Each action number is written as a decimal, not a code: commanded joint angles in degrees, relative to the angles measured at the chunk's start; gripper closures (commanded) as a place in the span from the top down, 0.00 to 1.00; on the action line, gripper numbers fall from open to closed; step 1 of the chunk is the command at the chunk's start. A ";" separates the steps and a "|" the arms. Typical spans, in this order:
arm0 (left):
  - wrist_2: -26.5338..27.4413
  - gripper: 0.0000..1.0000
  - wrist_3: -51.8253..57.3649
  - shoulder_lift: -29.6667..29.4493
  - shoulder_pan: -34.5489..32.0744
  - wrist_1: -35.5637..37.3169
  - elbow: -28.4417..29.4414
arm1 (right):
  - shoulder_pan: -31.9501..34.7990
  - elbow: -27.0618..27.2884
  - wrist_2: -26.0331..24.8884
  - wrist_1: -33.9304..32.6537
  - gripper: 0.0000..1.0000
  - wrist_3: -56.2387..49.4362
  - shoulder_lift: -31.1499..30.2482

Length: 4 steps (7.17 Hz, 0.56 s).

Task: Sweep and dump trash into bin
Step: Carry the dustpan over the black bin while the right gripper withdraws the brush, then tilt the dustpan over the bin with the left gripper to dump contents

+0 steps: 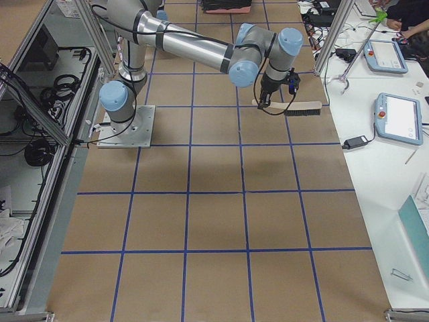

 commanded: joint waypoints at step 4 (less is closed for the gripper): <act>14.64 0.00 13.69 -2.46 11.54 11.67 6.10 | -13.71 4.24 -0.01 -2.87 0.00 -18.47 2.86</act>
